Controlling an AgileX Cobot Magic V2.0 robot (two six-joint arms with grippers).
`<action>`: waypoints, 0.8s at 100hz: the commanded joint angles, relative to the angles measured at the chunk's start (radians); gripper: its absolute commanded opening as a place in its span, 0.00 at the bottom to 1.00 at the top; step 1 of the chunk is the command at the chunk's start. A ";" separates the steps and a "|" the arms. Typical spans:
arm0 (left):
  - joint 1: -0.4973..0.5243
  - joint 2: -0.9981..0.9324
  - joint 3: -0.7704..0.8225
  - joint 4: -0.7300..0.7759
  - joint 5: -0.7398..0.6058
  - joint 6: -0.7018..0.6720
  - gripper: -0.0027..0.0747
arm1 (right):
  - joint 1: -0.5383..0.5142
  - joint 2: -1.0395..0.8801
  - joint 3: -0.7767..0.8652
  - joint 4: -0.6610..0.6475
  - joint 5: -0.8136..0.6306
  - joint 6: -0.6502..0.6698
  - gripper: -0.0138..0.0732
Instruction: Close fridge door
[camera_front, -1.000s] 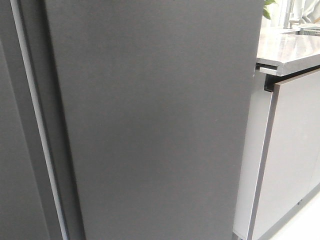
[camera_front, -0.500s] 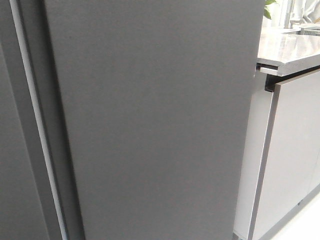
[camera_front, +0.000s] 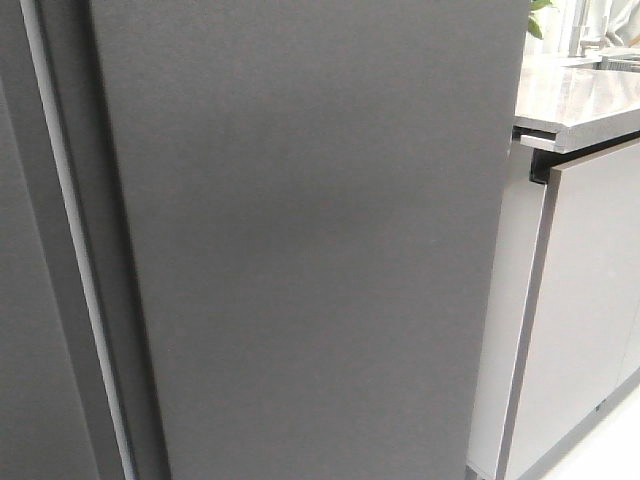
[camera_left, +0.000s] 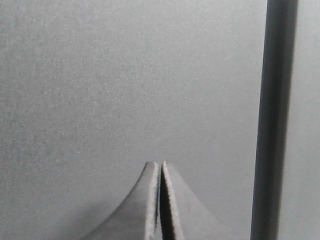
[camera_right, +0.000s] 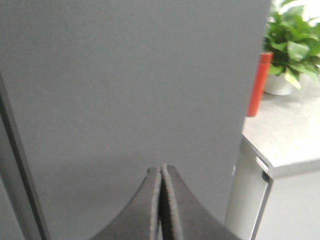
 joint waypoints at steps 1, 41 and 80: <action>0.005 -0.010 0.035 -0.004 -0.073 -0.004 0.01 | -0.004 -0.068 0.047 -0.034 -0.061 0.036 0.11; 0.005 -0.010 0.035 -0.004 -0.073 -0.004 0.01 | -0.004 -0.132 0.127 -0.029 -0.047 0.046 0.11; 0.005 -0.010 0.035 -0.004 -0.073 -0.004 0.01 | -0.004 -0.132 0.127 -0.029 -0.043 0.046 0.11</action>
